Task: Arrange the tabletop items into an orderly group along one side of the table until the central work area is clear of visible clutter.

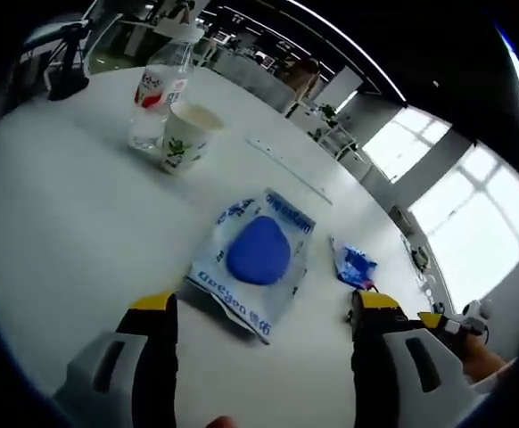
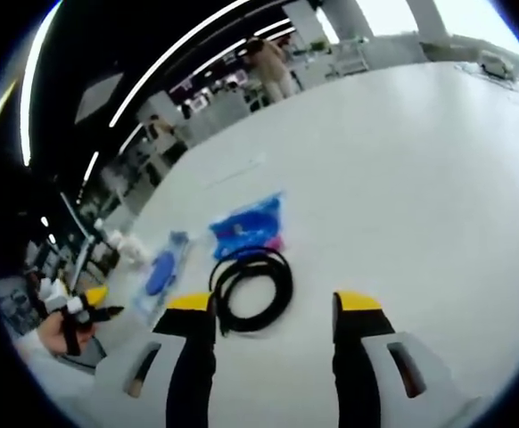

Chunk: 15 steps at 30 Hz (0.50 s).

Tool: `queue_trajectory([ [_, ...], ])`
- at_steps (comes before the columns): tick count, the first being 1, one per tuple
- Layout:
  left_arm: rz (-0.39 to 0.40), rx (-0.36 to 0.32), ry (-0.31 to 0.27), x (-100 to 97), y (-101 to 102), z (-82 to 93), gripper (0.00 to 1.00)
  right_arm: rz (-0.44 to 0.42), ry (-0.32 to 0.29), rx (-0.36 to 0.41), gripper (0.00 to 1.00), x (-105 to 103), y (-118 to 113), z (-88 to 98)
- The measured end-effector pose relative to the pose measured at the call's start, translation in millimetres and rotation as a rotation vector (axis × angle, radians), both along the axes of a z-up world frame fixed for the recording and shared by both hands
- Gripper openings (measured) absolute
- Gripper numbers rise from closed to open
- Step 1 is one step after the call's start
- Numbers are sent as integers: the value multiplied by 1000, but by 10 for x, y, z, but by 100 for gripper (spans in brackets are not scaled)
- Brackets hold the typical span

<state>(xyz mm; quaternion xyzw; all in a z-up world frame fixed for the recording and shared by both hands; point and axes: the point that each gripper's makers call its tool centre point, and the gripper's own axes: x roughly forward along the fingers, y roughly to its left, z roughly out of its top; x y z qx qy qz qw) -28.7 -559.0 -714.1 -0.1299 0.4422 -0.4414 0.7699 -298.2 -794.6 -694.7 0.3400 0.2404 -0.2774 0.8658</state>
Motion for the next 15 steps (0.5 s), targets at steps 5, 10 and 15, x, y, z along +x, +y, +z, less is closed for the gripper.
queue_trajectory([
  [5,27,-7,29,5,46,-41,78,31,5,-12,50,137,-36,36],
  [10,32,-4,41,-15,76,-81,76,72,21,-12,49,269,-23,36],
  [15,41,4,59,-32,100,-120,74,110,30,-19,48,397,-21,57],
])
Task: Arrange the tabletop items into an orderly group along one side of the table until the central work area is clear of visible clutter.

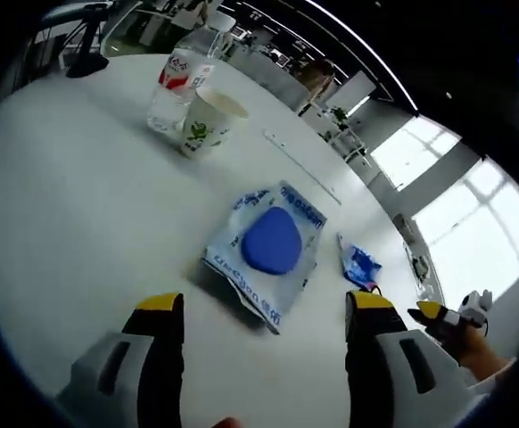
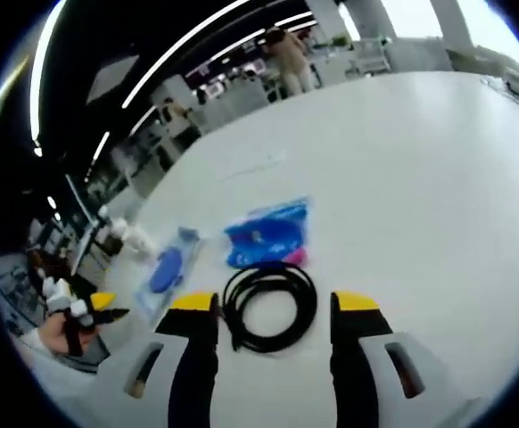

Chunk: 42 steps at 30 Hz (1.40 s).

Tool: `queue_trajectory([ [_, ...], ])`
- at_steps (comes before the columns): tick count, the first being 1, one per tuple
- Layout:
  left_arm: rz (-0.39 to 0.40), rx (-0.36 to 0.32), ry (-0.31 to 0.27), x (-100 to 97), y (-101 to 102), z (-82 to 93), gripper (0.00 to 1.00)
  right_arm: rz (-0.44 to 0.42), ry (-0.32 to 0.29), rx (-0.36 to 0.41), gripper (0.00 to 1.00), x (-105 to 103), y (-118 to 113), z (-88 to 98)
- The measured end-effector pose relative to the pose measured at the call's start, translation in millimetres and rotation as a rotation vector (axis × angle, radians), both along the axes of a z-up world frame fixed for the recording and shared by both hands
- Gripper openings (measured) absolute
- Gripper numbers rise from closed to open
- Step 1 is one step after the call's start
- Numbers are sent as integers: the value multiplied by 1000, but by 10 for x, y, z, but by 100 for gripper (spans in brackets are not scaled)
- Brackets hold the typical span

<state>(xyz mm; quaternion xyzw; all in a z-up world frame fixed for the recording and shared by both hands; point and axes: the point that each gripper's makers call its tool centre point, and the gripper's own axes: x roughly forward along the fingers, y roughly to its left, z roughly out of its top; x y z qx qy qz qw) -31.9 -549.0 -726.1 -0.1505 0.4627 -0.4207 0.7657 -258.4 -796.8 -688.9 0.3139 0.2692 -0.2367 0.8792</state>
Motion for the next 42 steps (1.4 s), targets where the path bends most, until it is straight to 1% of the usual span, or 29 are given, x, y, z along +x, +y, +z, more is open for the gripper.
queue_trajectory([
  [6,0,7,13,7,-8,-45,73,36,1,-8,48,161,-19,18],
  [11,4,6,19,16,-29,-71,72,88,14,-19,47,286,6,16],
  [14,2,1,20,10,-48,-69,72,127,26,-38,47,380,6,33],
  [20,9,-2,27,0,-49,-88,71,168,24,-55,47,537,-25,77],
  [23,14,1,24,10,-47,-105,69,252,58,-108,47,635,-24,92],
  [24,14,3,24,11,-50,-115,68,292,73,-127,47,688,-12,95],
  [25,16,2,27,10,-55,-123,67,319,77,-136,47,733,-1,100],
  [27,22,-1,43,-2,-74,-140,64,366,76,-151,46,856,16,125],
  [30,29,1,61,-21,-105,-178,61,438,80,-199,44,1060,26,190],
  [32,29,10,68,-40,-119,-203,59,499,70,-242,43,1249,48,245],
  [34,40,26,73,-52,-105,-245,56,557,56,-263,42,1445,95,268],
  [35,54,29,71,-46,-94,-255,53,596,57,-275,41,1548,129,265],
  [38,69,34,83,-75,-71,-266,47,671,74,-323,39,1738,175,238],
  [40,77,38,82,-92,-63,-272,45,745,85,-349,38,1871,241,187],
  [42,71,48,78,-119,-58,-281,43,800,99,-357,35,1991,309,111],
])
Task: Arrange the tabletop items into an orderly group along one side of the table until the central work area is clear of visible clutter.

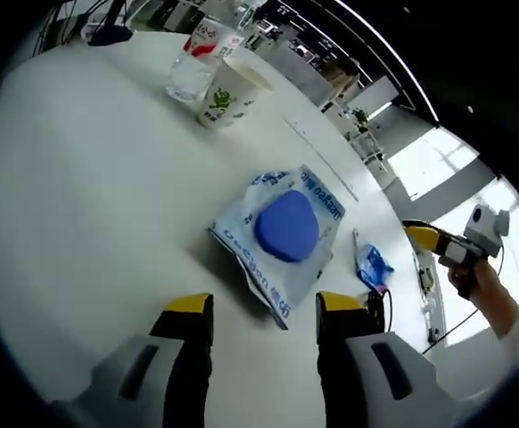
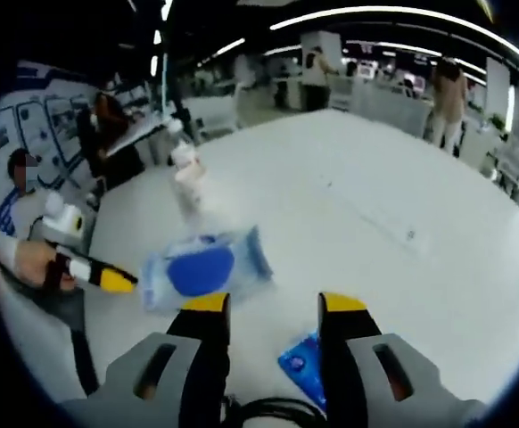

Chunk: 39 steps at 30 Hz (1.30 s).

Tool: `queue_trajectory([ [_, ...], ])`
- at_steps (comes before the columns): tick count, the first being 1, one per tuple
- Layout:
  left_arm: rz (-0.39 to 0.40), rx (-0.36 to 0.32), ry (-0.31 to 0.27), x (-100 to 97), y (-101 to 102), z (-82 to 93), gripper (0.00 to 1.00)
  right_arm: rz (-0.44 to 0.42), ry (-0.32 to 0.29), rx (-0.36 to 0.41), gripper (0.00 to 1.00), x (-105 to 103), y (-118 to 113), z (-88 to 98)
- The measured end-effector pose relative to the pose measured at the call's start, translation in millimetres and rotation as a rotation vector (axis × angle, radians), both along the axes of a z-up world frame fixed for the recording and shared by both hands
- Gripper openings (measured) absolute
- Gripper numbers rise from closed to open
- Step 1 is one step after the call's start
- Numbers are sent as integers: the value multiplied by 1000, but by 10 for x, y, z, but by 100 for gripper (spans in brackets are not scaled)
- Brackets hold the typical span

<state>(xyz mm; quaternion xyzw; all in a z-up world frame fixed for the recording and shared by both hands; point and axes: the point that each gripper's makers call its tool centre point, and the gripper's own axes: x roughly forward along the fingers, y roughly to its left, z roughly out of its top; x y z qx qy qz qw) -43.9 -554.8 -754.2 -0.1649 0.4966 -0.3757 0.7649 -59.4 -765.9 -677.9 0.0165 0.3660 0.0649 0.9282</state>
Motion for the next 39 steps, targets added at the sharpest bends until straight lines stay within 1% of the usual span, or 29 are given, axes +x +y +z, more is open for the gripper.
queue_trajectory([
  [2,-2,6,-3,-18,6,-9,41,38,30,-9,33,105,41,-104],
  [4,-2,6,1,-37,5,-20,38,70,45,-32,32,219,62,-191],
  [6,5,1,17,-56,-7,-35,36,97,57,-44,30,306,82,-267],
  [7,10,-1,27,-68,-11,-41,35,116,84,-53,29,346,96,-344],
  [11,21,-12,51,-93,-31,-67,30,134,125,-49,27,495,131,-529],
  [14,35,-18,75,-113,-25,-96,26,128,133,-40,24,574,137,-588],
  [17,43,-19,86,-124,-18,-106,23,116,146,-23,20,626,137,-640],
  [19,42,-18,92,-134,-25,-119,20,111,162,-7,19,636,154,-693],
  [21,42,-24,109,-142,-43,-137,18,119,196,-16,19,611,155,-770],
  [23,37,-27,121,-159,-72,-145,15,121,210,-22,19,599,143,-821],
  [24,31,-22,121,-157,-84,-168,13,114,215,-12,18,592,145,-837],
  [26,34,-24,130,-162,-100,-192,9,104,215,2,13,589,160,-841],
  [27,44,-34,143,-161,-113,-198,8,103,211,-6,12,590,160,-840],
  [29,58,-40,158,-153,-123,-219,5,104,216,-6,6,580,178,-847],
  [30,57,-39,156,-153,-127,-220,4,105,223,3,3,564,195,-857],
  [34,62,-36,150,-133,-127,-203,2,84,230,8,0,493,207,-896],
  [37,99,-43,153,-65,-91,-188,0,48,228,30,0,427,198,-884],
  [39,119,-47,138,-9,-65,-157,0,46,224,25,0,362,214,-865],
])
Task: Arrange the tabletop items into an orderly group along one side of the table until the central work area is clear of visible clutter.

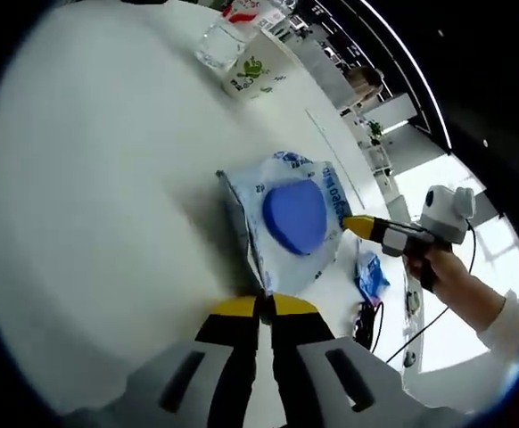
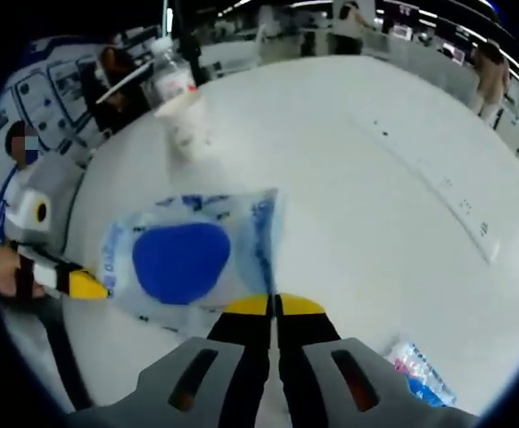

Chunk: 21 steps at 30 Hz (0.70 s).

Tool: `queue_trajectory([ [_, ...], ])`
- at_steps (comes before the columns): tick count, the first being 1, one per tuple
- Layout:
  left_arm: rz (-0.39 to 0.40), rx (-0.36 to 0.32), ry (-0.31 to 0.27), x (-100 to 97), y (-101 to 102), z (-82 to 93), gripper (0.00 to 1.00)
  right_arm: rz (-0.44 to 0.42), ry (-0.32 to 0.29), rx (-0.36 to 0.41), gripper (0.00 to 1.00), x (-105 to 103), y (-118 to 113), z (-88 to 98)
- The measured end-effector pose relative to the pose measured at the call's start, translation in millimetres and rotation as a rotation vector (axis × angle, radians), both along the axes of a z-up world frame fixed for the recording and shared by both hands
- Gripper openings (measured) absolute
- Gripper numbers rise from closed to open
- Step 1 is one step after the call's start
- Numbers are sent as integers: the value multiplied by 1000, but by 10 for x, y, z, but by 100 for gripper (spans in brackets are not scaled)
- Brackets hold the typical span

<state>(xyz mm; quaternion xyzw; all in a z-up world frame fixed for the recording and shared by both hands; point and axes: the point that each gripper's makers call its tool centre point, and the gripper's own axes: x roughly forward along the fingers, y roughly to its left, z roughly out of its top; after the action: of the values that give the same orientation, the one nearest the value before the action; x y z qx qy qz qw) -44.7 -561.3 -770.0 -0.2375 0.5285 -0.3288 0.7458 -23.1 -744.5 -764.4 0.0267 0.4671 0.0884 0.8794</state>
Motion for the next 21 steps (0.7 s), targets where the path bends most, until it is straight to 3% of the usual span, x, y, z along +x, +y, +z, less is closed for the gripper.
queue_trajectory([
  [4,-22,5,-81,134,22,103,0,-29,-42,8,0,-129,22,93],
  [11,-121,-29,-242,314,-80,464,0,-193,-189,88,0,-448,-17,531],
  [21,-217,-92,-352,427,-321,905,0,-415,-367,195,0,-846,16,1102],
])
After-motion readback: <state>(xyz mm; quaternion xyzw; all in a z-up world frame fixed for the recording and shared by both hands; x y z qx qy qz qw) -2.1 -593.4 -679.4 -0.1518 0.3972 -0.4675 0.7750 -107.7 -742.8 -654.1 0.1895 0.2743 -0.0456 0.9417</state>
